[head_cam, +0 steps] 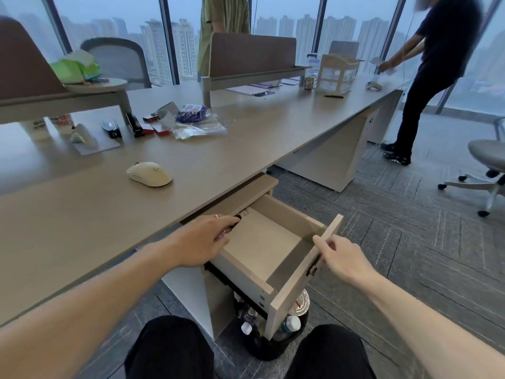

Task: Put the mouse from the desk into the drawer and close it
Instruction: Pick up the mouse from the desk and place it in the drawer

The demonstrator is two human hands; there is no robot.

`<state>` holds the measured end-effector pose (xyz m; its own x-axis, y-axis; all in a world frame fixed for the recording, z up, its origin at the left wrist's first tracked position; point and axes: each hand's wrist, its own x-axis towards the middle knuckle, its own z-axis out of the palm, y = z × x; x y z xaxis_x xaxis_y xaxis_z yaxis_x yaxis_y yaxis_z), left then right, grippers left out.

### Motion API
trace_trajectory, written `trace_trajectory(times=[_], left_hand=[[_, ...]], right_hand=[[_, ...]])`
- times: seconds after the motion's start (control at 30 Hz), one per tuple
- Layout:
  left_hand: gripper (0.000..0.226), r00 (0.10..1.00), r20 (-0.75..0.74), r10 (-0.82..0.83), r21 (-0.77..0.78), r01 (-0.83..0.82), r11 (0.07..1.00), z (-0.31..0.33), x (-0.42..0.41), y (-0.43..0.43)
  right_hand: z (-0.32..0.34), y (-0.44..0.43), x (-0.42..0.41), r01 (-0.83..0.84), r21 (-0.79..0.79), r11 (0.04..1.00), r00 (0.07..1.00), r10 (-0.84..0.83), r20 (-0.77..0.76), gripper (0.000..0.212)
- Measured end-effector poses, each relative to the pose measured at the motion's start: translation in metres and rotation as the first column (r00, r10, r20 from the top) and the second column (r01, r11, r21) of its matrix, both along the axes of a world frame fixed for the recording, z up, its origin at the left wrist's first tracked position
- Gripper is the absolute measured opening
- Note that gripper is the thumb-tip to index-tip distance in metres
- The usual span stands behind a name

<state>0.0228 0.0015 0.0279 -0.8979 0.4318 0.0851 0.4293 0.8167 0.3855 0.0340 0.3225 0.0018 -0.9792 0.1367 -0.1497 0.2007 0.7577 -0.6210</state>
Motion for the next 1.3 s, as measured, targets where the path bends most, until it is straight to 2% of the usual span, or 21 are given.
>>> trace_trajectory(times=[0.07,0.13,0.3,0.4,0.53,0.63,0.77,0.9,1.03,1.3], left_hand=[[0.041,0.999,-0.045,-0.026,0.051,0.029,0.998,0.028,0.011,-0.012],[0.036,0.993,-0.114,0.041,0.076,-0.032,0.997,0.052,0.019,-0.036],[0.036,0.916,-0.155,0.370,0.034,-0.370,0.929,0.066,0.031,-0.131],[0.047,0.838,-0.108,0.535,-0.068,-0.543,0.837,0.057,0.039,-0.175],[0.075,0.765,-0.070,0.640,-0.028,-0.643,0.765,0.040,0.045,-0.210],[0.082,0.738,-0.072,0.671,-0.092,-0.675,0.732,0.033,0.039,-0.211],[0.077,0.705,-0.122,0.699,-0.139,-0.709,0.691,0.023,0.030,-0.197],[0.076,0.693,-0.139,0.707,-0.112,-0.720,0.684,0.021,0.029,-0.197],[0.077,0.687,-0.152,0.711,-0.104,-0.726,0.679,0.020,0.027,-0.198],[0.077,0.683,-0.135,0.718,-0.070,-0.729,0.681,0.018,0.026,-0.200]], right_hand=[[0.033,-0.014,-0.008,-0.067,0.110,0.992,0.987,0.082,-0.137,0.045],[0.064,-0.039,-0.021,-0.166,0.178,0.970,0.953,0.205,-0.225,0.041],[0.106,-0.139,-0.051,-0.394,0.338,0.855,0.820,0.493,-0.290,0.037],[0.107,-0.204,-0.064,-0.502,0.344,0.793,0.752,0.597,-0.280,0.038],[0.097,-0.278,-0.088,-0.619,0.353,0.701,0.656,0.709,-0.258,0.048],[0.092,-0.321,-0.105,-0.672,0.322,0.667,0.607,0.745,-0.277,0.054],[0.085,-0.357,-0.126,-0.682,0.403,0.611,0.524,0.792,-0.313,0.059],[0.084,-0.369,-0.147,-0.721,0.390,0.572,0.530,0.819,-0.222,0.064],[0.074,-0.370,-0.157,-0.761,0.367,0.535,0.513,0.842,-0.166,0.059],[0.062,-0.370,-0.157,-0.732,0.387,0.561,0.507,0.828,-0.239,0.050]])
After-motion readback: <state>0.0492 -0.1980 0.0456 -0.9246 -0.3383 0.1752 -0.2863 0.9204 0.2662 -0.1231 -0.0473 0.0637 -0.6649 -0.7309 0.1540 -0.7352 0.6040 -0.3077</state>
